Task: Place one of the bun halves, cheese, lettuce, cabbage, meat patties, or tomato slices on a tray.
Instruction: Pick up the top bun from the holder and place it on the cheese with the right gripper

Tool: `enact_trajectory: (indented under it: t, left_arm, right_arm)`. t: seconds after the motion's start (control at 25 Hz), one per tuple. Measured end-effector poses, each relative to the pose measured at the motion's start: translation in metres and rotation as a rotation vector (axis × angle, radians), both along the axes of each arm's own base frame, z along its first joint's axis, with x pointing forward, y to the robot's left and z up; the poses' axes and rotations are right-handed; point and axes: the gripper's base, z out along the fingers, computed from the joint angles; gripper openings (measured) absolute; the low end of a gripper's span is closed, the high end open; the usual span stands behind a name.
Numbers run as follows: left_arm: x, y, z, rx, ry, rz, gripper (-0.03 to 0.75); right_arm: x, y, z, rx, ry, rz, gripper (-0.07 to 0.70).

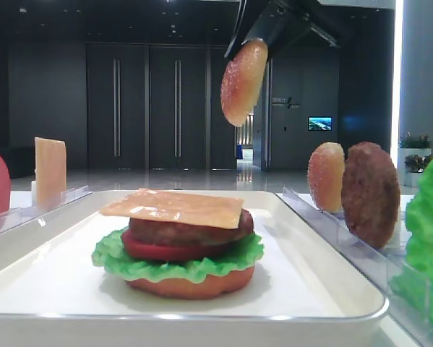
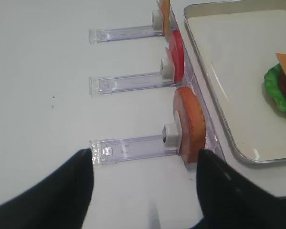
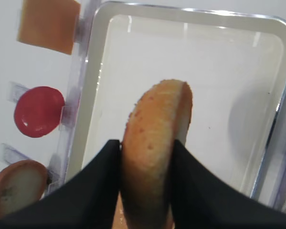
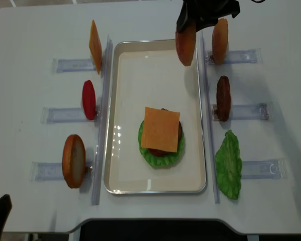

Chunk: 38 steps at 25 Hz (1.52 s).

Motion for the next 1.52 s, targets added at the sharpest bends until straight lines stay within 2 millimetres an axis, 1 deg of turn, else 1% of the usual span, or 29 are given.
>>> enact_trajectory:
  t: [0.12,0.24,0.36,0.64,0.72,0.8,0.96,1.12,1.2,1.36,1.52]
  left_arm:
    - [0.000,0.000,0.000,0.000,0.000,0.000,0.516]
    - [0.000,0.000,0.000,0.000,0.000,0.000,0.516]
    - [0.000,0.000,0.000,0.000,0.000,0.000,0.516]
    - [0.000,0.000,0.000,0.000,0.000,0.000,0.516]
    - [0.000,0.000,0.000,0.000,0.000,0.000,0.516]
    - [0.000,0.000,0.000,0.000,0.000,0.000,0.516]
    - [0.000,0.000,0.000,0.000,0.000,0.000,0.516]
    - [0.000,0.000,0.000,0.000,0.000,0.000,0.516]
    - [0.000,0.000,0.000,0.000,0.000,0.000,0.516]
    - [0.000,0.000,0.000,0.000,0.000,0.000,0.516]
    - [0.000,0.000,0.000,0.000,0.000,0.000,0.516]
  right_arm:
    - [-0.009,-0.002,0.011,0.042,-0.041,-0.004,0.220]
    - [-0.022,-0.007,0.016,0.071,-0.081,-0.003,0.219]
    - [-0.037,-0.009,0.015,0.128,-0.108,0.007,0.219]
    - [-0.070,-0.008,0.007,0.359,-0.130,0.055,0.219]
    - [-0.077,-0.008,0.002,0.418,-0.128,0.057,0.219]
    - [-0.084,-0.009,-0.007,0.459,-0.130,0.057,0.219]
    - [-0.099,-0.010,-0.030,0.559,-0.108,0.055,0.219]
    - [-0.112,-0.015,-0.055,0.597,-0.091,0.038,0.218]
    - [-0.117,-0.017,-0.063,0.614,-0.091,0.035,0.218]
    - [-0.125,-0.020,-0.074,0.632,-0.091,0.024,0.217]
    - [-0.126,-0.020,-0.076,0.636,-0.103,0.021,0.217]
